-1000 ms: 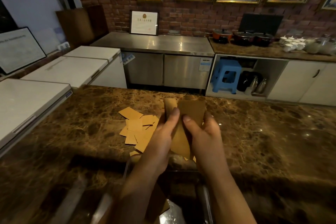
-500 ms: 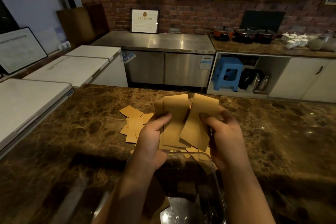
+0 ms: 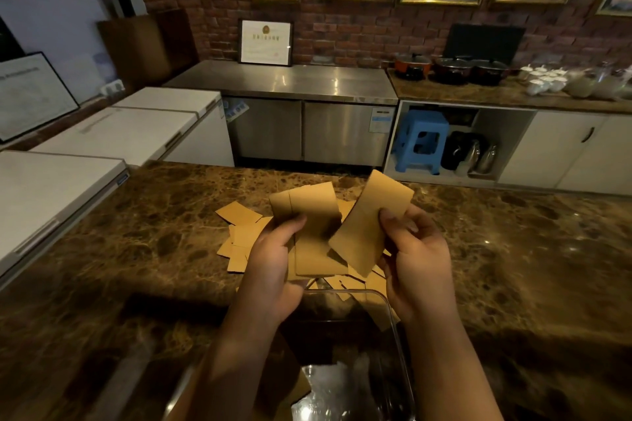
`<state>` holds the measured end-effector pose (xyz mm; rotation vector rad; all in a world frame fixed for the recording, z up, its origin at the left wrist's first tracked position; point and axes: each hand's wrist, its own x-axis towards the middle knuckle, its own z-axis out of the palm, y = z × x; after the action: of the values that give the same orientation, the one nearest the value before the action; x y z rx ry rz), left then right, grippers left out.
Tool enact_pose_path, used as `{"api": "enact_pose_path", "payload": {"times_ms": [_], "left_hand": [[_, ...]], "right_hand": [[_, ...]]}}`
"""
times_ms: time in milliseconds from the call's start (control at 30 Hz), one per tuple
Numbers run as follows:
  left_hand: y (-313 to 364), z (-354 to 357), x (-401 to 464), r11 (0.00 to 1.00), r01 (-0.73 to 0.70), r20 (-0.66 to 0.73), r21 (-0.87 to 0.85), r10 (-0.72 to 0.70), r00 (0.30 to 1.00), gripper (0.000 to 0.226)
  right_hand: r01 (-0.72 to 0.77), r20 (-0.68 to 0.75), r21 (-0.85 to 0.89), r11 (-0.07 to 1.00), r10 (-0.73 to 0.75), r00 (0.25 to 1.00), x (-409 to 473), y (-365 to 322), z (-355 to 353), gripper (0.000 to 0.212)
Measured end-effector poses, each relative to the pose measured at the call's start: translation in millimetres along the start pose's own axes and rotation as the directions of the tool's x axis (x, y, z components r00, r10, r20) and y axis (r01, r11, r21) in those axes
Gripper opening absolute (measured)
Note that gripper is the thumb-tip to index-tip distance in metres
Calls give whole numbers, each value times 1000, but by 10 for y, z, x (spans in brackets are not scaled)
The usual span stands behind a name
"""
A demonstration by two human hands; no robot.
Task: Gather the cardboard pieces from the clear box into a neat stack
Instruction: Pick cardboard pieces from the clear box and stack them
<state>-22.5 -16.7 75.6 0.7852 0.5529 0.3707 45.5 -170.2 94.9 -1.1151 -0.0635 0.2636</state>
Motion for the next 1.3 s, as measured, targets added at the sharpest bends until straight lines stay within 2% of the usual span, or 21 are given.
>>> {"api": "enact_pose_path", "payload": {"times_ms": [100,200,367,433,500,567,700,733,800,867,900,933,1000,1100,1200,1300], "left_hand": [[12,13,31,998,32,-15,-50,-32,999,26],[24,26,30,994,39,-6,-99,-40,999,19],[79,71,26,988,62,37,-142,-57,998,17],[100,86,22,991,34,40,-132,-29,999,18],[117,92,22,992,6,41,-129,-1,999,19],[134,85,24,994,4,41,-109,0,999,21],[152,109,13,999,-3,97,-45,7,995,48],[148,115,11,999,-15,109,-32,18,994,55],[147,127,31,999,-47,129,4,46,991,62],[127,111,58,998,-34,121,53,28,992,68],[109,91,72,998,3,116,65,-11,993,68],[93,70,82,996,48,131,72,-57,990,66],[56,65,88,991,117,213,65,-128,969,57],[-20,52,151,989,134,226,62,-144,963,48],[-37,45,199,992,115,210,53,-124,970,40],[-24,24,261,996,75,174,56,-83,981,50]], "right_hand": [[34,29,59,998,-36,999,12,-23,8,29],[110,66,75,991,-115,991,4,-67,28,41],[250,211,82,965,-262,942,-10,-42,64,24],[355,305,59,933,-355,884,-4,1,45,27],[487,431,-1,874,-439,788,0,49,26,29],[597,526,-93,797,-470,709,27,127,0,20],[713,608,-204,670,-484,629,43,214,1,22],[691,593,-209,692,-473,652,26,217,19,22],[559,438,-202,804,-436,786,12,177,75,13],[397,207,-136,908,-366,907,69,168,96,32],[331,169,-118,936,-310,936,102,169,109,37],[282,179,-143,949,-255,950,126,176,135,35],[237,221,-265,935,-181,958,160,232,192,18],[258,204,-374,891,-192,960,208,304,228,7],[236,175,-445,864,-175,969,294,300,249,12],[196,246,-374,906,-107,963,370,293,259,25]]}}
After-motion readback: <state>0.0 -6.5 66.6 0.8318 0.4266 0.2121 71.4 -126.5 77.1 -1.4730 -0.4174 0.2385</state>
